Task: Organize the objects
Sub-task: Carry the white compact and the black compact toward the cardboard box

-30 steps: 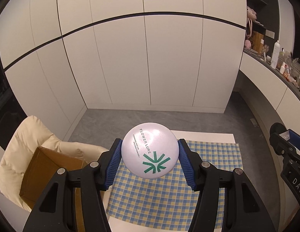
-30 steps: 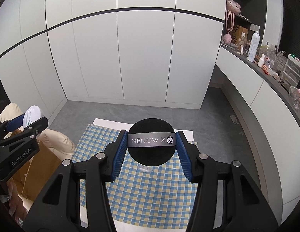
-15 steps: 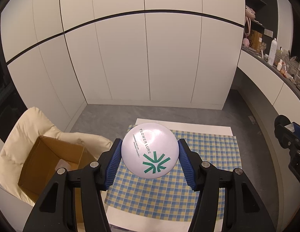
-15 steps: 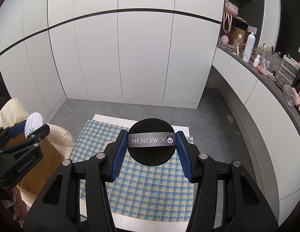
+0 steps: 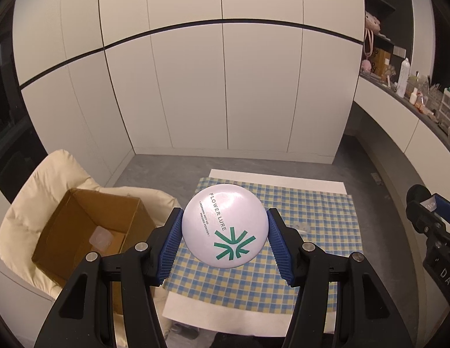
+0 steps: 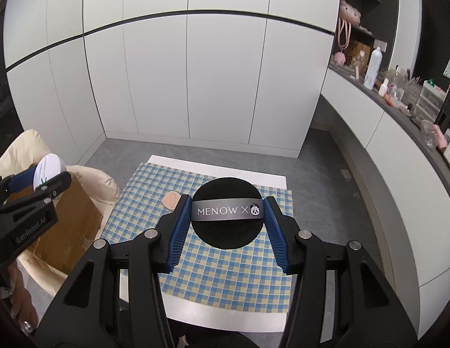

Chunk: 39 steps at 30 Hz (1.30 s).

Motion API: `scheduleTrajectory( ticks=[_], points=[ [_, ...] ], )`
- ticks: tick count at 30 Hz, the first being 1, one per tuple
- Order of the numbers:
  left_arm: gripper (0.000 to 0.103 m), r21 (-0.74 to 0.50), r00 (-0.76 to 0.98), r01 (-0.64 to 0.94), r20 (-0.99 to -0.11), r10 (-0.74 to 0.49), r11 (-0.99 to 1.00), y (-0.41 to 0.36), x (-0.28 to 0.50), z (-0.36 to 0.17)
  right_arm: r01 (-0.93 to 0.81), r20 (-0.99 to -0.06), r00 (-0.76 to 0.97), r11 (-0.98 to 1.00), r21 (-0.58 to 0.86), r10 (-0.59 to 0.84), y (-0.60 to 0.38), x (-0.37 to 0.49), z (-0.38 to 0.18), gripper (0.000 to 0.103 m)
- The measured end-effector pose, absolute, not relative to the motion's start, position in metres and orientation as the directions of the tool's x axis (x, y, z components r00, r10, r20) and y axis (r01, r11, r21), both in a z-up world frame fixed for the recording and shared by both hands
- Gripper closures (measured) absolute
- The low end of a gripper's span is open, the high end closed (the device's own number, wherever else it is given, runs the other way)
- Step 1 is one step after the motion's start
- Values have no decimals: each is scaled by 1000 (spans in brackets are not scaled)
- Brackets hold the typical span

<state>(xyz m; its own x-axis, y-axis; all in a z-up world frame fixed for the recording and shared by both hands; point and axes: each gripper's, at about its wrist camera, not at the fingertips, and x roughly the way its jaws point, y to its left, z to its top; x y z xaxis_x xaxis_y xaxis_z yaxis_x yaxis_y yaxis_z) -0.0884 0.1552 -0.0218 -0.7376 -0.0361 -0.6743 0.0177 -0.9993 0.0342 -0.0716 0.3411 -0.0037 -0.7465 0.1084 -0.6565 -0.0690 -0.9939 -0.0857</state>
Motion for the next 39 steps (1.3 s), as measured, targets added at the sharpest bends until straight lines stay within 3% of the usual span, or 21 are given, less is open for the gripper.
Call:
scheduleTrajectory(
  ticks=[15,39],
  points=[
    [46,-16,-728,-9,-685,18,-1000,152,-26,-30,12,-656,-753,-997,-76,41,323,-1,-10,51],
    [46,31,-697,-13,-717,-13,-999,114,43,-74,47,-724,-689,-995,-93,36,331,76,-56,51]
  ],
)
